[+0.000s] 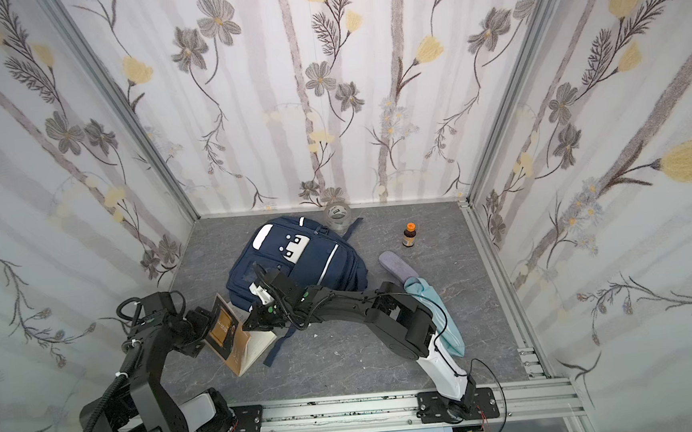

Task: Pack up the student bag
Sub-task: 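Lift the brown paperback with both grippers toward the backpack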

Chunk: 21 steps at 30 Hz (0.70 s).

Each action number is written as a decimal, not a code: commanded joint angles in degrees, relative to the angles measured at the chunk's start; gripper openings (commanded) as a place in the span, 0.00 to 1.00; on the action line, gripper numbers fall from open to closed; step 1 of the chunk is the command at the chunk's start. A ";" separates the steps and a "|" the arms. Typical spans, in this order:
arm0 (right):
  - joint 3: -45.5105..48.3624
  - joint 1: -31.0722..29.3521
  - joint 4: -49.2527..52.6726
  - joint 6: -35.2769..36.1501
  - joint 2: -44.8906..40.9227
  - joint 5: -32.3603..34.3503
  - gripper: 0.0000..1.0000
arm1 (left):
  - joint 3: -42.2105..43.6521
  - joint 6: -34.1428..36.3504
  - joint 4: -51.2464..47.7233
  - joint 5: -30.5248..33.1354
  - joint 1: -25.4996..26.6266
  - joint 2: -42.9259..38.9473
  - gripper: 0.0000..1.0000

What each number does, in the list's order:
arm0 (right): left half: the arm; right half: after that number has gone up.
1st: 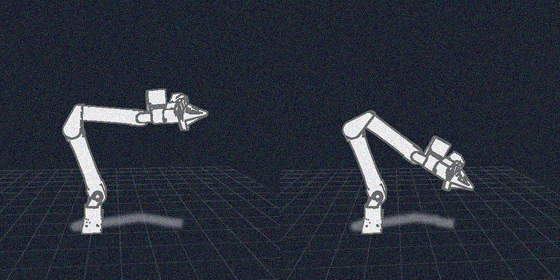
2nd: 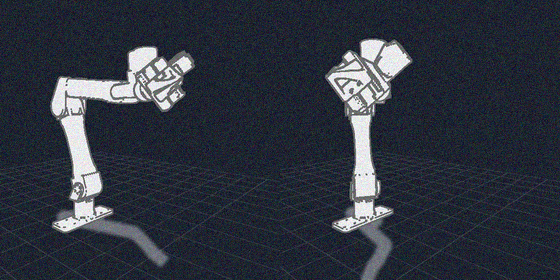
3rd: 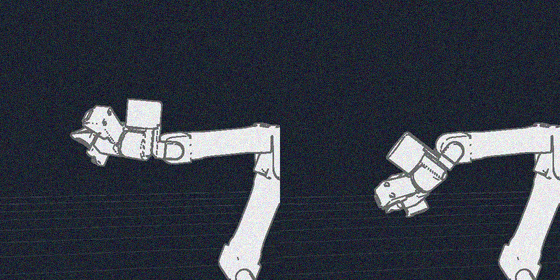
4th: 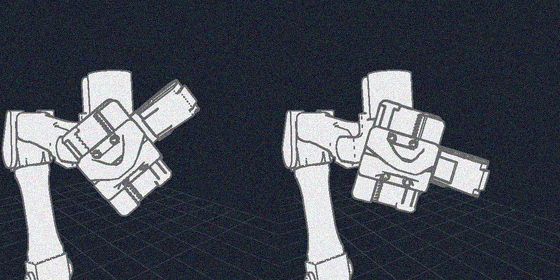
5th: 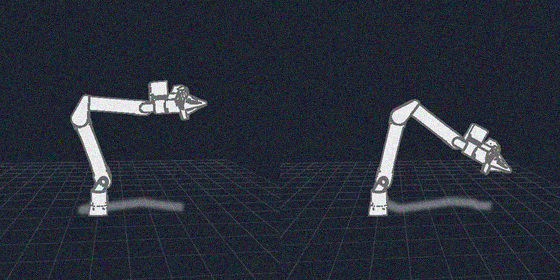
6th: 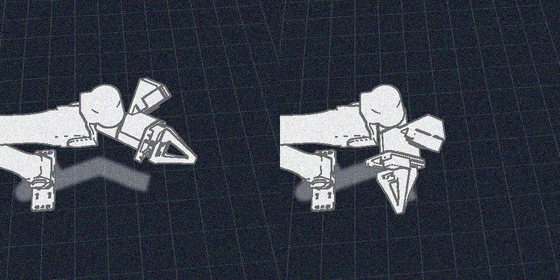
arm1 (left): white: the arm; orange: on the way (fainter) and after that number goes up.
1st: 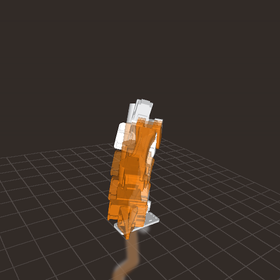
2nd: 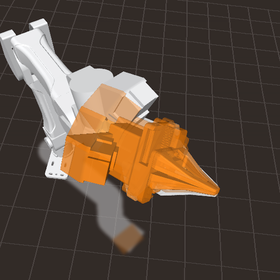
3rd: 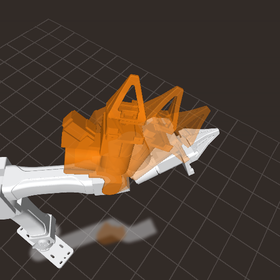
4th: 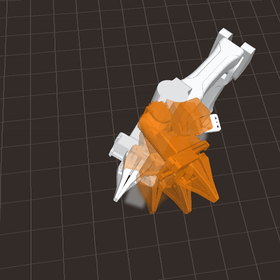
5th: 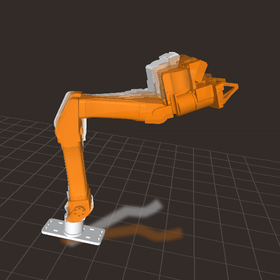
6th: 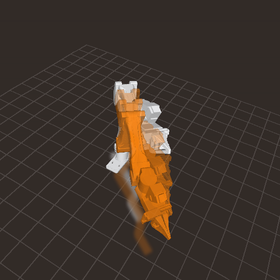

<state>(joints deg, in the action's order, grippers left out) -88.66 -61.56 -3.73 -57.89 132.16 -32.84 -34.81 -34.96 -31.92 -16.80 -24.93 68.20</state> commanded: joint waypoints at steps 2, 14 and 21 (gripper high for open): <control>-0.08 0.38 2.28 4.74 2.79 -1.04 0.01 | 2.39 -4.57 -0.59 1.85 0.41 -1.03 0.81; -1.55 1.46 -2.64 7.73 8.19 -7.76 0.26 | 8.33 -8.99 1.27 5.17 0.67 -4.38 0.81; -1.78 1.61 -4.32 7.24 9.24 -10.32 0.15 | 8.11 -8.84 1.07 5.24 0.89 -4.04 0.81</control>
<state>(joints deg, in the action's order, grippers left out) -90.00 -59.94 -5.32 -50.92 141.40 -40.99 -27.86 -43.31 -27.20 -14.09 -24.12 63.18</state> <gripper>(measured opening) 0.158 0.811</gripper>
